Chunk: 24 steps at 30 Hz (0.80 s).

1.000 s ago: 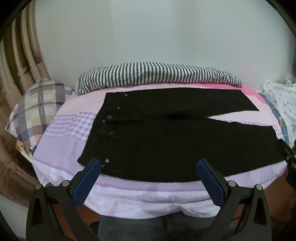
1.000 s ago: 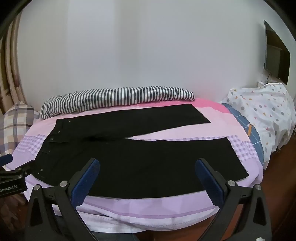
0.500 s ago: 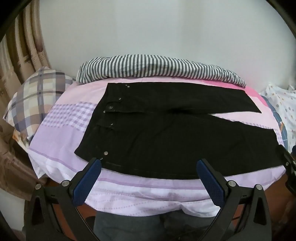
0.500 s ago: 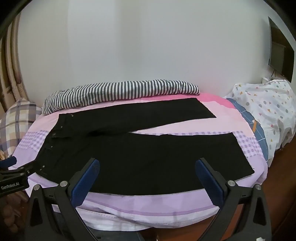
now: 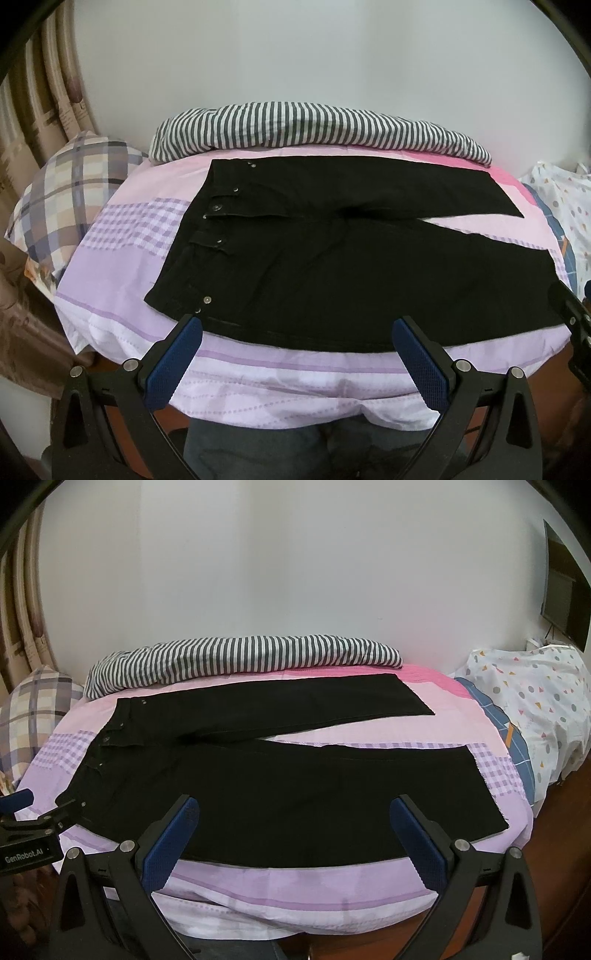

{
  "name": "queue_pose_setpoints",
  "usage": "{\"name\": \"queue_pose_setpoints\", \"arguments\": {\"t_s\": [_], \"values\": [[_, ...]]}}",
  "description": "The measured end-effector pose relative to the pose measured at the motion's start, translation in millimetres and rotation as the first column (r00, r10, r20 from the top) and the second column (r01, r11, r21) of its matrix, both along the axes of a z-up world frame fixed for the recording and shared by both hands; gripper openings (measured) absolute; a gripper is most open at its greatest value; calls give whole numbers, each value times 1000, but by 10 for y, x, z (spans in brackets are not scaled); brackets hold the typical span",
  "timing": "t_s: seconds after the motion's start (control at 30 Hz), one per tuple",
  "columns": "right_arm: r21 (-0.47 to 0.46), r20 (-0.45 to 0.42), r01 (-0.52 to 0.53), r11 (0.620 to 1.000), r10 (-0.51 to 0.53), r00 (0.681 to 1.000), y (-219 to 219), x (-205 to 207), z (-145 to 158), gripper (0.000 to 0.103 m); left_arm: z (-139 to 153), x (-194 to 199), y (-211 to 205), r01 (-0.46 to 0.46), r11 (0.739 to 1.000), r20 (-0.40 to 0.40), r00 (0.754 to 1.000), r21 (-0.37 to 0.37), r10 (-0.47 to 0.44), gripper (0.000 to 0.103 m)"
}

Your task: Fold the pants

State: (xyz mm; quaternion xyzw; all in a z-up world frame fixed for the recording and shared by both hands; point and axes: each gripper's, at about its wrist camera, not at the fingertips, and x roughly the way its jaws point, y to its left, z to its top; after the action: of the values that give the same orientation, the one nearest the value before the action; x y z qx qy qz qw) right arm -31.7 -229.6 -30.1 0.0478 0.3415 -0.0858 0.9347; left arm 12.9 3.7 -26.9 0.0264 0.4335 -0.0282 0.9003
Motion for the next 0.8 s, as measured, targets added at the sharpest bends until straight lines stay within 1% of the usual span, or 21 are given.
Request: {"name": "queue_pose_setpoints", "arguments": {"t_s": [0.13, 0.23, 0.47, 0.8], "values": [[1, 2, 1, 1000, -1, 1000, 15, 24, 0, 103, -16, -3, 33, -5, 1000, -4, 1000, -3, 5, 102], [1, -3, 0, 1000, 0, 1000, 11, 28, 0, 103, -21, -8, 31, -11, 1000, -2, 1000, 9, 11, 102], [3, -2, 12, 1000, -12, 1000, -2, 33, 18, 103, -18, -40, -9, 15, 1000, 5, 1000, 17, -15, 102], [0, -5, 6, 1000, -6, 1000, -11, 24, 8, 103, -47, -32, 5, 13, 1000, -3, 1000, 11, -13, 102]]}}
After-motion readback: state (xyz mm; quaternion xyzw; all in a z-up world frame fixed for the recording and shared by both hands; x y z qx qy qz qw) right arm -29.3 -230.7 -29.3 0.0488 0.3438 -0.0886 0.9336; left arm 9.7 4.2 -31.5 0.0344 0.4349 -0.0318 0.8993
